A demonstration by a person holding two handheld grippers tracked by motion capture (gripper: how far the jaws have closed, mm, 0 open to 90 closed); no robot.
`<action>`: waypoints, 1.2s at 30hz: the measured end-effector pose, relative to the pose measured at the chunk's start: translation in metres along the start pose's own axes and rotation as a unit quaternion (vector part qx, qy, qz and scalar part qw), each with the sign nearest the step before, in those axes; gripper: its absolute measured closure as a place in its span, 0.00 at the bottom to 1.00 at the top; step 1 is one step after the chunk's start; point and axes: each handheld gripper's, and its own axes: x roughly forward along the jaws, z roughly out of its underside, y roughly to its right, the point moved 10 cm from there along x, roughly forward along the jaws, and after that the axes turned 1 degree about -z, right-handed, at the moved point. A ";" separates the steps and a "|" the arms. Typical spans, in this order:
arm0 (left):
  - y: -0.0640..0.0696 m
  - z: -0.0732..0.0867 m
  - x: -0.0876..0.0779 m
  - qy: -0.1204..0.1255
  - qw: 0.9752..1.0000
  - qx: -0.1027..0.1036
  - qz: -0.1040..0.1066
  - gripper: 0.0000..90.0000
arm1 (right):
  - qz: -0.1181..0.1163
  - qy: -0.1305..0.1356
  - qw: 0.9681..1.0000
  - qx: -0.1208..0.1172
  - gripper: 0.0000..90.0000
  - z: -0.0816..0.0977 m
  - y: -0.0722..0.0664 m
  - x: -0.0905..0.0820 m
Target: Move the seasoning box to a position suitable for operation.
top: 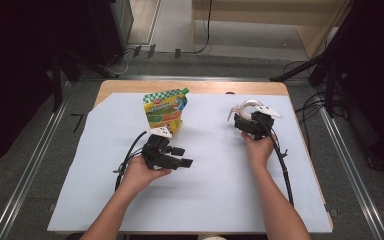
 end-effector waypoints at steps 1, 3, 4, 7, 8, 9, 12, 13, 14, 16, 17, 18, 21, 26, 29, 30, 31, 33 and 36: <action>0.000 0.000 0.000 0.000 1.000 0.000 0.000 0.43 | 0.000 0.000 1.000 0.000 0.10 0.000 0.000 0.000; 0.000 0.000 0.000 -0.002 1.000 0.006 -0.003 0.43 | 0.003 0.000 1.000 0.002 0.11 0.000 0.001 -0.001; 0.000 0.000 0.000 -0.002 1.000 0.006 -0.004 0.43 | 0.001 -0.002 1.000 0.004 0.11 -0.001 0.001 -0.001; -0.001 0.001 0.000 -0.002 1.000 0.004 -0.004 0.43 | -0.005 -0.006 1.000 0.011 0.11 -0.001 0.000 -0.003; -0.001 0.001 0.000 -0.002 1.000 0.004 -0.003 0.43 | -0.006 -0.006 1.000 0.009 0.11 -0.001 0.000 -0.003; -0.002 0.001 0.000 -0.004 1.000 0.005 -0.005 0.43 | -0.008 -0.007 1.000 0.007 0.11 -0.001 0.000 -0.004; -0.001 0.001 0.001 -0.005 1.000 0.004 -0.003 0.43 | -0.014 -0.013 1.000 -0.020 0.12 -0.003 -0.005 -0.010; -0.001 0.001 0.001 -0.005 1.000 0.004 -0.003 0.43 | -0.014 -0.013 1.000 -0.020 0.12 -0.003 -0.005 -0.010; 0.000 0.002 0.002 -0.006 1.000 0.005 -0.002 0.43 | -0.017 -0.015 0.999 -0.043 0.12 -0.004 -0.010 -0.015; 0.001 0.002 0.003 -0.008 1.000 0.005 -0.002 0.43 | -0.019 -0.016 0.999 -0.047 0.12 -0.004 -0.012 -0.017; 0.001 0.002 0.003 -0.009 1.000 0.007 -0.001 0.43 | -0.023 -0.015 0.998 -0.053 0.12 -0.004 -0.014 -0.019; 0.001 0.002 0.003 -0.009 1.000 0.008 -0.002 0.43 | -0.033 -0.012 0.998 -0.055 0.12 -0.006 -0.020 -0.025; 0.001 0.002 0.003 -0.008 1.000 0.008 -0.001 0.43 | -0.043 -0.007 0.998 -0.054 0.12 -0.008 -0.025 -0.029; 0.001 0.002 0.002 -0.007 1.000 0.009 -0.002 0.43 | -0.071 0.001 0.996 -0.053 0.12 -0.011 -0.037 -0.045; 0.000 0.002 0.002 -0.008 1.000 0.010 -0.003 0.43 | -0.091 -0.002 0.994 -0.062 0.12 -0.010 -0.044 -0.056; 0.001 0.002 0.003 -0.008 1.000 0.009 -0.003 0.43 | -0.096 -0.001 0.993 -0.066 0.12 -0.009 -0.046 -0.059; 0.001 0.002 0.003 -0.008 1.000 0.009 -0.003 0.43 | -0.096 -0.001 0.993 -0.066 0.12 -0.009 -0.046 -0.059; 0.001 0.003 0.004 -0.009 1.000 0.011 -0.003 0.43 | -0.109 -0.001 0.991 -0.074 0.12 -0.007 -0.051 -0.069; 0.002 0.003 0.005 -0.009 1.000 0.013 -0.003 0.43 | -0.120 0.000 0.990 -0.081 0.12 -0.005 -0.056 -0.077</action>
